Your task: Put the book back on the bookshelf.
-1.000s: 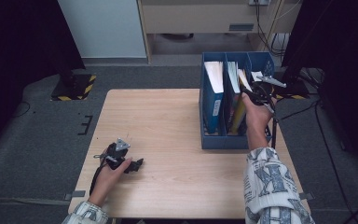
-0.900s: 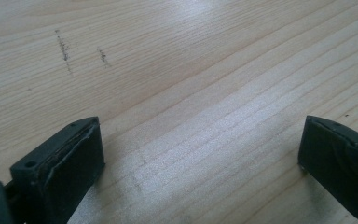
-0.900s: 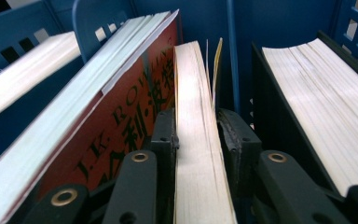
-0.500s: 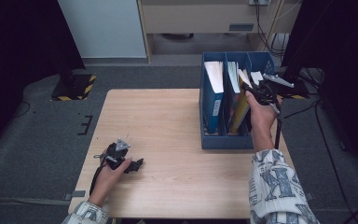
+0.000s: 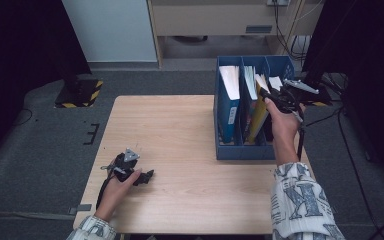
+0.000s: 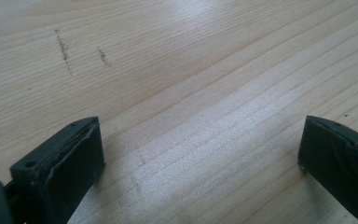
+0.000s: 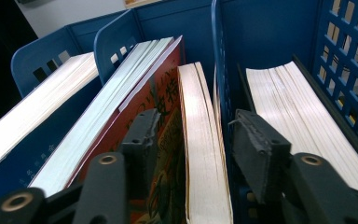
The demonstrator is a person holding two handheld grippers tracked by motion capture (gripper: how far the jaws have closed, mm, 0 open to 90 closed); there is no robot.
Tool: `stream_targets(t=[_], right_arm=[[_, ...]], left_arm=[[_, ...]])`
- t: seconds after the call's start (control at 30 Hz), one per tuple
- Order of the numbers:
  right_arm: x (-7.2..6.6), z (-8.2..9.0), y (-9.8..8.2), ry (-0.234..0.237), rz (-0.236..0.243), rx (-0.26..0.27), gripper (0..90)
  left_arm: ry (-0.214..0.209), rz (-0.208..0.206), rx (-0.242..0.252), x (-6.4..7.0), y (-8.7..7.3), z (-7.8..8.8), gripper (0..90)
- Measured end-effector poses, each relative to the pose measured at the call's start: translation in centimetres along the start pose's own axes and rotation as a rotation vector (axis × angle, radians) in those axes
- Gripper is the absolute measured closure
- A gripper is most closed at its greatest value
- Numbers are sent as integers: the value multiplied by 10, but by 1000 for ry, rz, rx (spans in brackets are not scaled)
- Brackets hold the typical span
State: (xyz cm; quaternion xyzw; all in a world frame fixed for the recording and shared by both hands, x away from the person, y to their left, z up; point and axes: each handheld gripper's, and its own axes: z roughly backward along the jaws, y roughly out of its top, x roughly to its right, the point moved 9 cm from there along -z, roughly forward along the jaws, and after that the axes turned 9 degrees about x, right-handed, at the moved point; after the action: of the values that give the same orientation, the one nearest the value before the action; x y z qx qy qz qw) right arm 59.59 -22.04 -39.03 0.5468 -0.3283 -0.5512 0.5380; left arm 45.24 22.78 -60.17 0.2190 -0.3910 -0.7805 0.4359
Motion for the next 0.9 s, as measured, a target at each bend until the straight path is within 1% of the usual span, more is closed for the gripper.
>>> stream_targets(t=[0.03, 0.07, 0.17, 0.3, 0.33, 0.37, 0.4, 0.43, 0.47, 0.5, 0.53, 0.6, 0.67, 0.7, 0.83, 0.87, 0.9], right_arm=[[0, 0, 0, 0, 0, 0, 473], [1, 1, 1, -4, 5, 2, 445], [1, 3, 3, -3, 4, 8, 426], [1, 8, 7, 1, 14, 21, 361], [1, 11, 8, 0, 27, 23, 337], [1, 11, 8, 0, 27, 23, 337], [0, 14, 10, 0, 39, 33, 305], [0, 14, 10, 0, 39, 33, 305], [-2, 17, 13, 23, 49, 45, 277], [-2, 17, 13, 23, 49, 45, 277], [-3, 20, 14, 33, 63, 47, 254], [-3, 22, 15, 39, 81, 51, 228], [-3, 23, 15, 42, 79, 49, 217], [-3, 25, 15, 51, 81, 47, 194], [-4, 30, 15, 66, 90, 49, 167], [-5, 35, 14, 73, 101, 48, 163], [-6, 38, 14, 81, 98, 52, 158]], left_arm=[[0, 0, 0, 0, 0, 0, 0], [0, 0, 0, 0, 0, 0, 0], [0, 0, -1, 0, 0, 0, 0], [0, -1, -2, 0, 0, 0, 0], [1, -1, -2, 0, 0, 0, 0], [1, -1, -2, 0, 0, 0, 0], [1, 0, -2, 0, 0, 0, 0], [1, -1, -2, 0, 0, 0, 0], [1, -1, -2, 0, 0, 0, 0], [1, -1, -2, 0, 0, 0, 0], [1, -1, -2, 0, 0, 0, 0], [1, 0, -2, 0, 0, 0, 0], [1, -1, -2, 0, 0, 0, 0], [1, -1, -2, 0, 0, 0, 0], [1, -1, -2, 0, 0, 0, 0], [1, 0, -2, 0, 0, 0, 0], [1, -1, -2, 0, 0, 0, 0]])
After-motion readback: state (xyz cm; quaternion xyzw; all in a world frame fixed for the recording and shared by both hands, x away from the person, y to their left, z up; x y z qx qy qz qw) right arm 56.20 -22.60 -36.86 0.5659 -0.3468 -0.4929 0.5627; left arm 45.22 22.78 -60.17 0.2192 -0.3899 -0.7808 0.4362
